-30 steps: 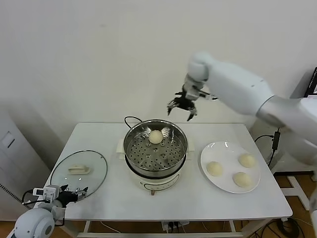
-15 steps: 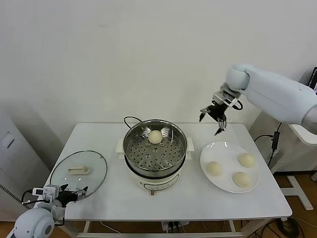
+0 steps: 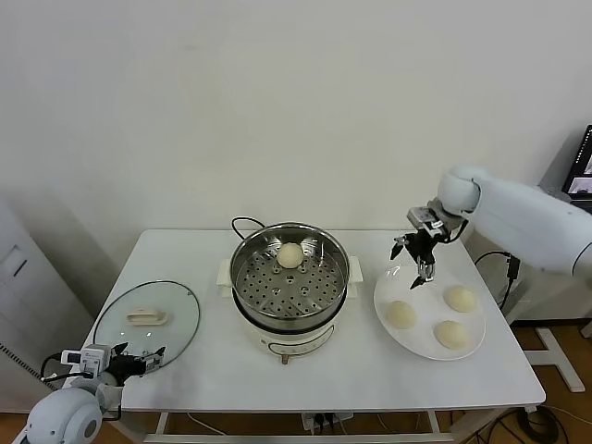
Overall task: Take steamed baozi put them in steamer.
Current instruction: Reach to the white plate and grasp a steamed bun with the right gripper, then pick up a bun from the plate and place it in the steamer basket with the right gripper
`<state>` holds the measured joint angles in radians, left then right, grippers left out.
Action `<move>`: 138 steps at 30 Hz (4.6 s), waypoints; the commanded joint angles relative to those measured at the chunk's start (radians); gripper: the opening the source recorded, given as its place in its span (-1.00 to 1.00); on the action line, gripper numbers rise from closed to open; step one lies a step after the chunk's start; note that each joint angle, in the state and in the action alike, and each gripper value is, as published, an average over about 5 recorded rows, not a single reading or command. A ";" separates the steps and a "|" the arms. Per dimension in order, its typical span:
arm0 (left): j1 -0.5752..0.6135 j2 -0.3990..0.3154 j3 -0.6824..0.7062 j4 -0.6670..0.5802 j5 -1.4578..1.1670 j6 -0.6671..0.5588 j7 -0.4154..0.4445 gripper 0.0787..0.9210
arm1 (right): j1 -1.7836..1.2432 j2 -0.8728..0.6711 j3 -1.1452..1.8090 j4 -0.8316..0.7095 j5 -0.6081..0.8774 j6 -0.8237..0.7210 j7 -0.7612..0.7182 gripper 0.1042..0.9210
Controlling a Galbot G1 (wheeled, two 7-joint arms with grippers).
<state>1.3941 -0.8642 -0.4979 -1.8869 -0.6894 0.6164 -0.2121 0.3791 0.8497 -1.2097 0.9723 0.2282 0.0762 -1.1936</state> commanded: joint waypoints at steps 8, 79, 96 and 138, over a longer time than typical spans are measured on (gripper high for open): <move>0.001 0.000 0.002 0.006 0.001 -0.001 0.001 0.77 | -0.213 -0.019 0.126 -0.018 -0.069 -0.051 0.049 0.76; 0.002 0.004 0.006 -0.003 0.006 -0.002 -0.002 0.77 | 0.342 0.257 -0.177 0.269 0.693 -0.430 0.320 0.03; 0.011 0.012 -0.009 -0.008 0.002 -0.006 -0.001 0.77 | 0.161 0.421 -0.146 0.214 0.658 -0.534 0.523 0.03; 0.040 0.003 -0.033 -0.038 0.003 -0.008 -0.004 0.77 | 0.416 0.104 -0.257 0.321 0.513 -0.450 0.234 0.76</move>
<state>1.4333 -0.8632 -0.5292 -1.9182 -0.6864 0.6070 -0.2155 0.6032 1.1663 -1.3777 1.2202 0.8171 -0.4611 -0.7483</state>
